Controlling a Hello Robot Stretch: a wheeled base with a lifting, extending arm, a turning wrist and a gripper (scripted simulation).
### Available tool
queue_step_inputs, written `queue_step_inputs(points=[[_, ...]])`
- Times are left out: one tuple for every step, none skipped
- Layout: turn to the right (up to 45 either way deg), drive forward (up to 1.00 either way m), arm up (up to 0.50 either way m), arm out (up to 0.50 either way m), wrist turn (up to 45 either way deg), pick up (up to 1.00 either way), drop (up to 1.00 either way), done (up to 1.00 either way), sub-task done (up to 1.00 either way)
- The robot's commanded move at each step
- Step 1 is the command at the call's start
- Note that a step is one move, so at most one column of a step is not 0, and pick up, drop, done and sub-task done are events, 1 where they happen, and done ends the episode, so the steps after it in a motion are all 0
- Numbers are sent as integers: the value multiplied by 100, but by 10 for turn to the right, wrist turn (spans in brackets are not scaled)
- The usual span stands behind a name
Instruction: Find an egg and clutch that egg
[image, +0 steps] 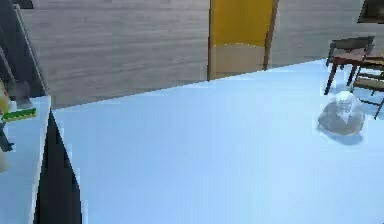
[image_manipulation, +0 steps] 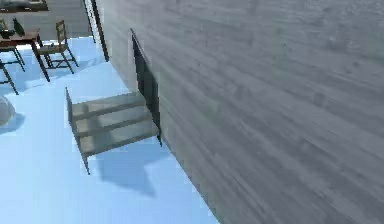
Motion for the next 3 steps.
queue_step_inputs(points=[[450,0,0,0,0,0,0,0,0],[120,0,0,0,0,0,0,0,0],[0,25,0,0,0,0,0,0,0]])
